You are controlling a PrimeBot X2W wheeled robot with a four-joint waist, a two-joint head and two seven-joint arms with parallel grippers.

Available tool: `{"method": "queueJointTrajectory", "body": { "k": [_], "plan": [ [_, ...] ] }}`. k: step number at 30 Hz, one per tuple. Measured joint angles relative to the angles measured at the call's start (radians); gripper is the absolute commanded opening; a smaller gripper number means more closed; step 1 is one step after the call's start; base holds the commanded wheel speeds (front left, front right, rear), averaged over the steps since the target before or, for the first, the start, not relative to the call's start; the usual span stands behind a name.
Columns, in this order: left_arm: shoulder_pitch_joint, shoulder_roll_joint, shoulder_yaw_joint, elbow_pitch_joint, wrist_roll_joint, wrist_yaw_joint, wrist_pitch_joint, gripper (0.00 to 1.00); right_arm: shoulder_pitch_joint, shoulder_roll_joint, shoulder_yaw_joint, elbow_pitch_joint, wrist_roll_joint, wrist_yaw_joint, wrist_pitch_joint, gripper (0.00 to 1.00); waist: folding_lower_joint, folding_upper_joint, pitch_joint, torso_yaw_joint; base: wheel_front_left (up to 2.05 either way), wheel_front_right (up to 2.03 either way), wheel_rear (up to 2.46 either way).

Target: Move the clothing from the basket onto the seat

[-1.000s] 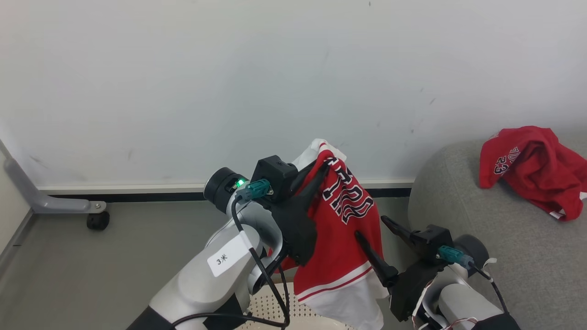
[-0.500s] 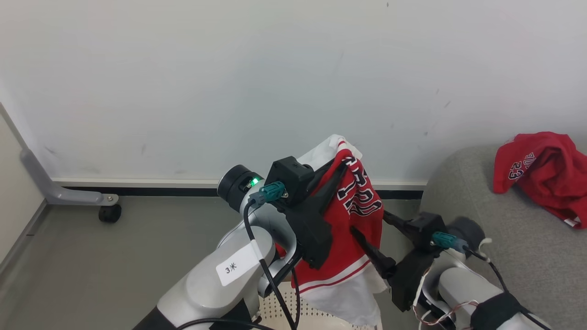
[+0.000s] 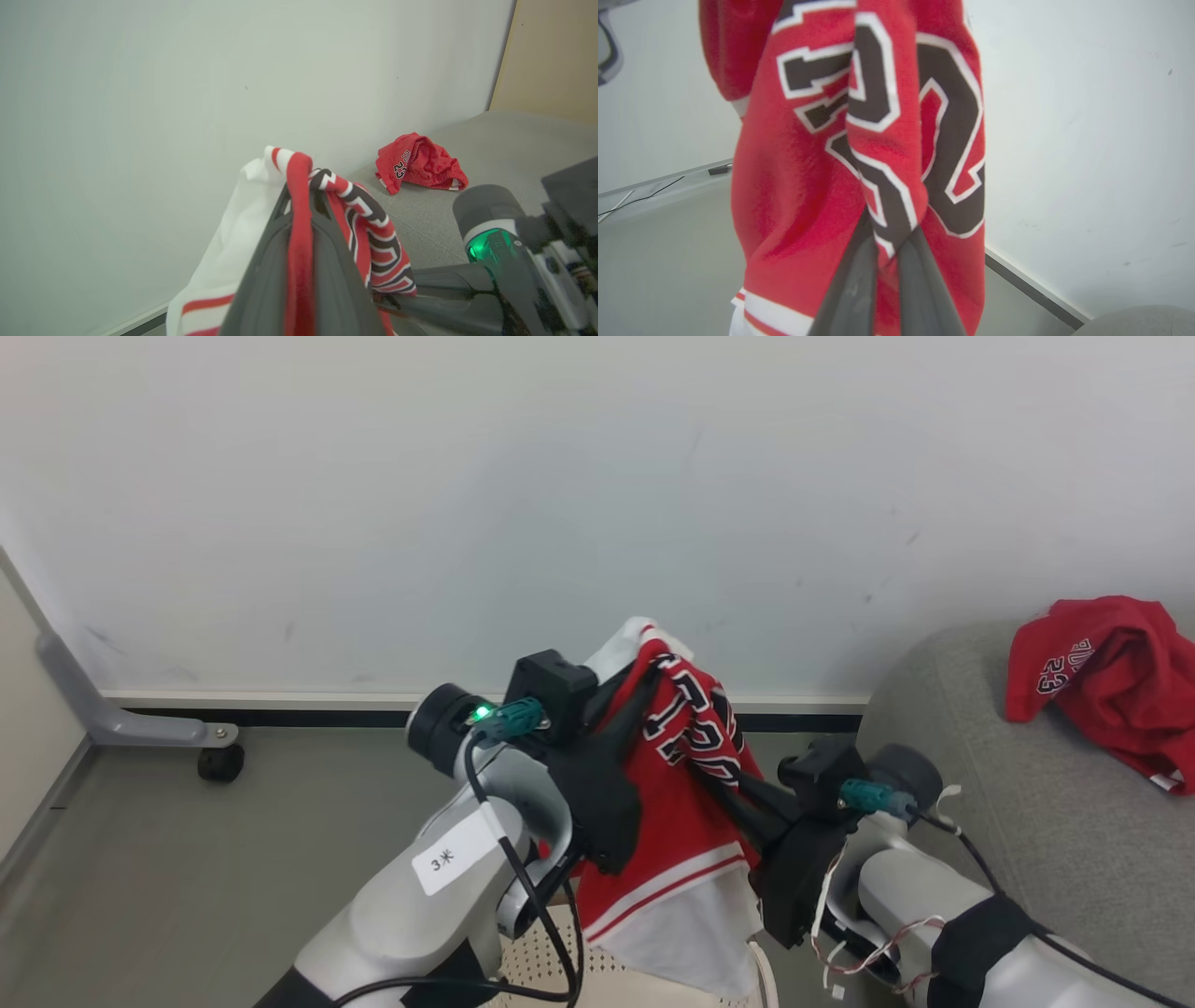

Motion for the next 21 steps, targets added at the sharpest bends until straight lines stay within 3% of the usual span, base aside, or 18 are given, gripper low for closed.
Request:
{"method": "queueJointTrajectory", "body": {
  "k": [5, 6, 7, 9, 10, 21],
  "plan": [
    [0.021, 0.017, 0.021, 0.012, -0.01, 0.017, 0.0, 0.0, -0.038, -0.016, -0.001, 0.0, 0.042, 0.0, 0.0, 0.0, 0.0, 0.0, 0.004, -0.021, 0.0, 0.0, 0.0],
    [0.025, 0.019, 0.026, 0.013, -0.014, 0.018, -0.001, 0.19, -0.044, -0.023, -0.002, 0.001, 0.049, 0.0, 0.0, 0.0, 0.0, 0.0, 0.005, -0.026, 0.0, 0.0, 0.0],
    [0.03, 0.021, 0.032, 0.013, -0.016, 0.022, -0.004, 0.26, -0.051, -0.03, -0.004, 0.001, 0.054, 0.0, 0.0, 0.0, 0.0, 0.0, 0.005, -0.031, 0.0, 0.0, 0.0],
    [0.042, 0.026, 0.039, 0.014, -0.022, 0.025, -0.01, 0.53, -0.062, -0.044, -0.01, 0.003, 0.066, 0.0, 0.0, 0.0, 0.0, 0.0, 0.006, -0.041, 0.0, 0.0, 0.0],
    [0.048, 0.029, 0.041, 0.014, -0.023, 0.026, -0.011, 0.98, -0.067, -0.052, -0.012, 0.004, 0.071, 0.0, 0.0, 0.0, 0.0, 0.0, 0.007, -0.047, 0.0, 0.0, 0.0],
    [0.121, 0.048, 0.045, 0.002, -0.024, 0.035, -0.055, 1.0, -0.105, -0.144, -0.033, 0.012, 0.11, 0.0, 0.0, 0.0, 0.0, 0.0, 0.008, -0.123, 0.0, 0.0, 0.0]
  ]
}}
